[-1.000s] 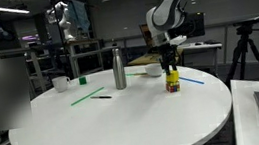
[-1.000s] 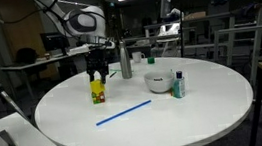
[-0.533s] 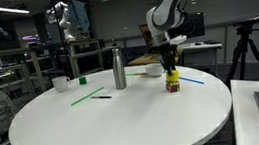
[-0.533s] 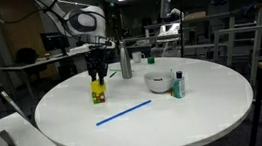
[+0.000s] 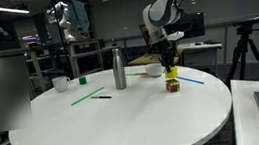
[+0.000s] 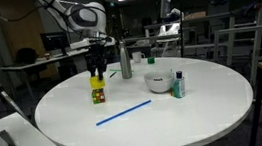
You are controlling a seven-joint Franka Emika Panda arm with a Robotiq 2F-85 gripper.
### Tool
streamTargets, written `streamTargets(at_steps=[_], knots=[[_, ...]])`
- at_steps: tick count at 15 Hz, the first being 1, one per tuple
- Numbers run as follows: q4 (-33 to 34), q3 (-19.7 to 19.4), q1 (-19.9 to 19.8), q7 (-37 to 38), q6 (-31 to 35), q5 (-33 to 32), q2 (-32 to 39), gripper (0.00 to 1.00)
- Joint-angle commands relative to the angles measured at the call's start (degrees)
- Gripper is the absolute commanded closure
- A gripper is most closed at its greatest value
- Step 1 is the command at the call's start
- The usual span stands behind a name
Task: Take the yellow block and put it on the table
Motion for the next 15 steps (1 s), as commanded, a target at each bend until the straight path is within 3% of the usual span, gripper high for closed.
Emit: streamTargets(at_steps=[1,15], knots=[[5.0,1.0,1.3,0.7,-4.9,-0.1,-0.1,0.70],[22.2,4.8,5.9,0.6,-10.7,-1.2,9.8,0.70]])
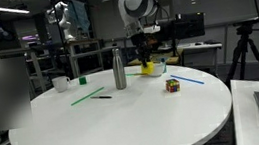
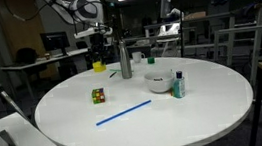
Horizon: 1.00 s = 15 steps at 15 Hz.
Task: Take the yellow block and put it on the table
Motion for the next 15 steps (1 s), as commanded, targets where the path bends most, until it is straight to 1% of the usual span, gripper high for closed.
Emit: streamTargets(at_steps=[1,11,15], knots=[[6.3,0.2,0.7,0.6,-3.7,-1.0,4.4,0.70],[12.1,0.2,1.1,1.1,-2.9,-0.3,12.7,0.70],[14.0,-0.1,1.9,5.1,-0.6,0.1,14.6,0.70]])
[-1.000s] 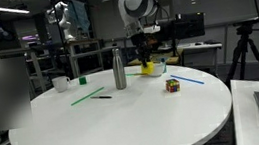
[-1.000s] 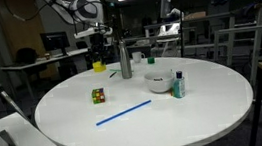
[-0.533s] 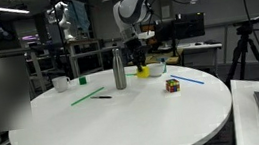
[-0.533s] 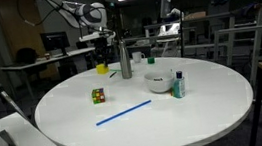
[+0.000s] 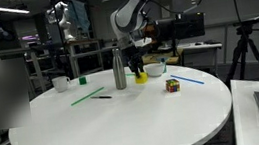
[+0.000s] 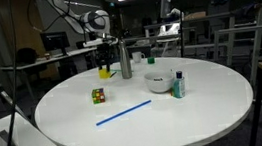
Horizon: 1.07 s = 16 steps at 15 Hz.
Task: Take the yellow block and put it on the table
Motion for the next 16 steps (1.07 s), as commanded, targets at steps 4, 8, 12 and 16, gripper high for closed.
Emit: streamTargets(at_steps=[4,8,12,16], knots=[[4.1,-0.2,1.9,7.8,1.1,0.1,1.7,0.70],[3.8,-0.5,3.4,11.7,2.4,-0.5,1.1,0.70],[2.4,-0.9,4.4,14.9,4.3,-1.4,0.4,0.70],[1.1,-1.3,4.9,17.0,6.7,-2.0,0.9,0.70]])
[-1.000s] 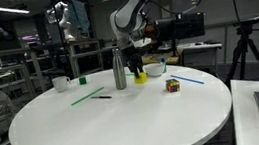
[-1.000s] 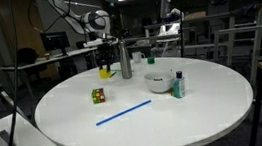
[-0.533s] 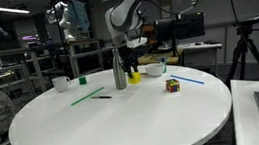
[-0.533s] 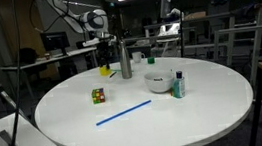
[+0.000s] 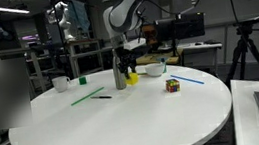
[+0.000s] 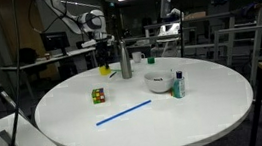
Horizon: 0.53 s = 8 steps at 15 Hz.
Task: Take the yellow block and put it on the table
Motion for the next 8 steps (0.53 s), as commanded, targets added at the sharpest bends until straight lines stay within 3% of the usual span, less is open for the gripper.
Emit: streamTargets(at_steps=[1,8], knots=[[-1.6,-1.1,1.0,3.2,2.9,-1.3,-0.1,0.70],[-2.1,-2.3,0.9,4.7,7.7,-1.1,3.6,0.70]])
